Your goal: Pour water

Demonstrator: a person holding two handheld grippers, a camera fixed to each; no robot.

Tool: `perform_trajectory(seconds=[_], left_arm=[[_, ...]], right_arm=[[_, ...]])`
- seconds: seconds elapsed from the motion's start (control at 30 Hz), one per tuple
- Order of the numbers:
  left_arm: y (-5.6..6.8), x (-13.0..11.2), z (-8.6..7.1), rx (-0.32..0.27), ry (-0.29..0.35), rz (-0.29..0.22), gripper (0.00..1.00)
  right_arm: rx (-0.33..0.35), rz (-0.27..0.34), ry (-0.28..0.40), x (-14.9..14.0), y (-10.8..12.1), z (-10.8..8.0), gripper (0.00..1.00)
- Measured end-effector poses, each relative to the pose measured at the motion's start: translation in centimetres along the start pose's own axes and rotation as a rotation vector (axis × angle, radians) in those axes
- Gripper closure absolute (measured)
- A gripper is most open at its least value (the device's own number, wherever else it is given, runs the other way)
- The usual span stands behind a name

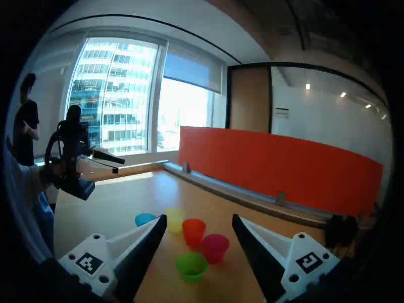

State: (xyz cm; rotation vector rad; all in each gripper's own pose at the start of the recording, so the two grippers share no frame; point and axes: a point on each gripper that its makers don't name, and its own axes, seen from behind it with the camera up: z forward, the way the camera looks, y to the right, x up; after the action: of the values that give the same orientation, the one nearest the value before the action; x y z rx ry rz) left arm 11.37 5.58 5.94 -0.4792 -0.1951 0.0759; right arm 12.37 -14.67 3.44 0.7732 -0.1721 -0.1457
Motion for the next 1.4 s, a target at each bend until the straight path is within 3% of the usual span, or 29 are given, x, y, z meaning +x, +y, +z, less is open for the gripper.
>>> perform_trajectory(seconds=[0.77, 1.4], left_arm=[[2.1, -9.5, 3.3, -0.104, -0.173, 0.008, 0.05], [3.8, -15.6, 5.3, -0.19, -0.349, 0.042, 0.04]], right_arm=[[0.074, -0.006, -0.2, -11.0, -0.8, 2.7, 0.0], [0.106, -0.022, -0.315, -16.2, -1.2, 3.9, 0.0]])
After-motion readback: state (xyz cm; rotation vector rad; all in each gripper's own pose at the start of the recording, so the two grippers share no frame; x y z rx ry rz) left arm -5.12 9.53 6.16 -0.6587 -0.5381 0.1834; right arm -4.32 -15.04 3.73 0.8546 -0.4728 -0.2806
